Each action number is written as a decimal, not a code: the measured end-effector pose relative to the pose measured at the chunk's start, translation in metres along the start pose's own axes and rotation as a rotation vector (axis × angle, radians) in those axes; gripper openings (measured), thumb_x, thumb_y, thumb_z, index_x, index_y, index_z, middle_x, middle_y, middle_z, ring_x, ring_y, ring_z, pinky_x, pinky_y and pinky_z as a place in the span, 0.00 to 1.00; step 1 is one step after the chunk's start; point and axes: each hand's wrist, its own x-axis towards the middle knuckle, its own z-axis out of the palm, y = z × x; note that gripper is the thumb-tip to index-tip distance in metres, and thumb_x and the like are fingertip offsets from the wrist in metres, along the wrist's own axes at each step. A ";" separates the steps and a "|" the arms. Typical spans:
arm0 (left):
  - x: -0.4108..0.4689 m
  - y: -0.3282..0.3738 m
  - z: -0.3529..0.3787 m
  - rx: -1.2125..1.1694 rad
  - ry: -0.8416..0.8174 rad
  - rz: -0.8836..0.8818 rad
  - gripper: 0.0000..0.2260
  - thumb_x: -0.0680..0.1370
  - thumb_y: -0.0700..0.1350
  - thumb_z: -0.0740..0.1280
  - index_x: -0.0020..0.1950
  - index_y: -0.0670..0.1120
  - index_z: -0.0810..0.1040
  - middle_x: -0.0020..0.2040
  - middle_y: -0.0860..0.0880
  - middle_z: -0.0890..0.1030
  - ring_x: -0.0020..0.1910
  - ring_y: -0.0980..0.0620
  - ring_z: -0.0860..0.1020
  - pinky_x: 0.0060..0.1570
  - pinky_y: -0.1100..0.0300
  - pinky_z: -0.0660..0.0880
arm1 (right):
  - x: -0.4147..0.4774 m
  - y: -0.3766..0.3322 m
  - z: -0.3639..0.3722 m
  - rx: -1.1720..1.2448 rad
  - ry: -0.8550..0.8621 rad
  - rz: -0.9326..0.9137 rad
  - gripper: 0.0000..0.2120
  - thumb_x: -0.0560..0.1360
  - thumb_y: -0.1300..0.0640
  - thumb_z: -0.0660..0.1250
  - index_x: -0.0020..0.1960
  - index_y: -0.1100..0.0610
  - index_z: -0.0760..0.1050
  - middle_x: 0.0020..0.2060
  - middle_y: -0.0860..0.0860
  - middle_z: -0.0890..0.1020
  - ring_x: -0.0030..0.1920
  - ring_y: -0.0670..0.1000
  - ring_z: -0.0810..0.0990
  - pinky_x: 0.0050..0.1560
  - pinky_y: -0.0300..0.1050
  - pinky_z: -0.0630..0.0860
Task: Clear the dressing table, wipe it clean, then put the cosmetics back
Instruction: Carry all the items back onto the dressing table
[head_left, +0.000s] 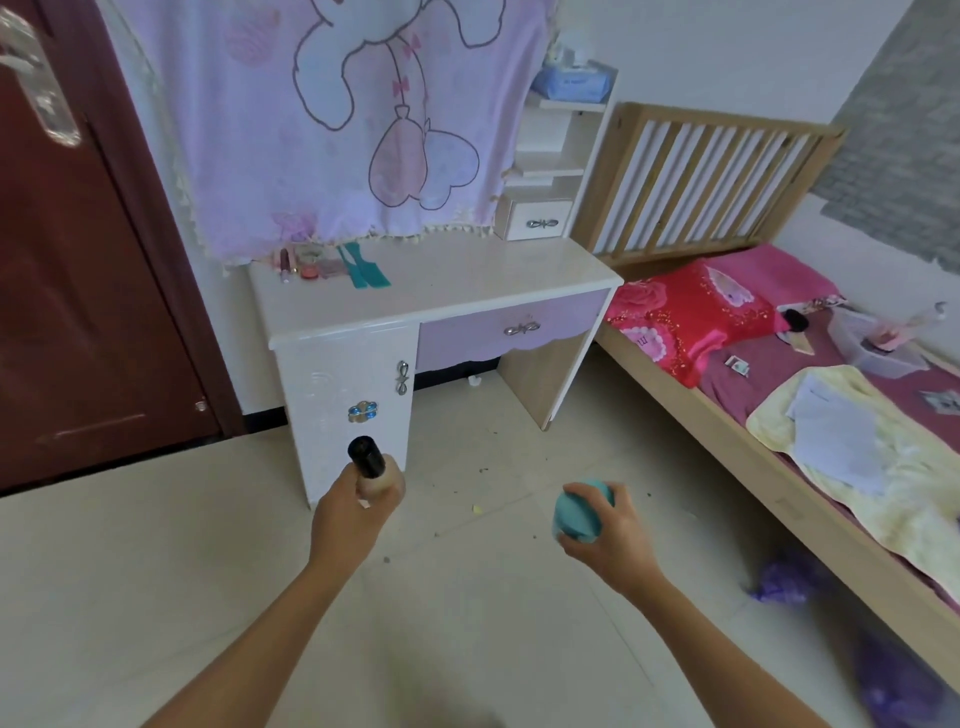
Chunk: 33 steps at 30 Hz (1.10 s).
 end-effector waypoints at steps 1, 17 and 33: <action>0.009 0.001 0.005 0.009 0.003 -0.008 0.07 0.73 0.42 0.69 0.45 0.39 0.74 0.39 0.50 0.77 0.44 0.48 0.75 0.46 0.57 0.69 | 0.013 0.004 0.001 0.000 -0.012 -0.006 0.27 0.69 0.52 0.72 0.65 0.46 0.66 0.60 0.52 0.63 0.52 0.46 0.65 0.49 0.33 0.69; 0.160 0.081 0.118 -0.005 0.221 -0.017 0.11 0.73 0.42 0.70 0.50 0.52 0.72 0.42 0.54 0.77 0.45 0.51 0.74 0.40 0.63 0.69 | 0.271 0.055 -0.040 0.196 -0.036 -0.177 0.26 0.67 0.57 0.73 0.63 0.48 0.70 0.53 0.48 0.61 0.49 0.49 0.68 0.49 0.37 0.68; 0.277 0.083 0.136 0.071 0.290 -0.138 0.09 0.73 0.43 0.70 0.48 0.52 0.71 0.40 0.53 0.78 0.41 0.51 0.76 0.41 0.61 0.71 | 0.422 0.029 0.000 0.249 -0.187 -0.258 0.26 0.66 0.58 0.73 0.61 0.48 0.71 0.53 0.48 0.62 0.50 0.48 0.68 0.48 0.37 0.70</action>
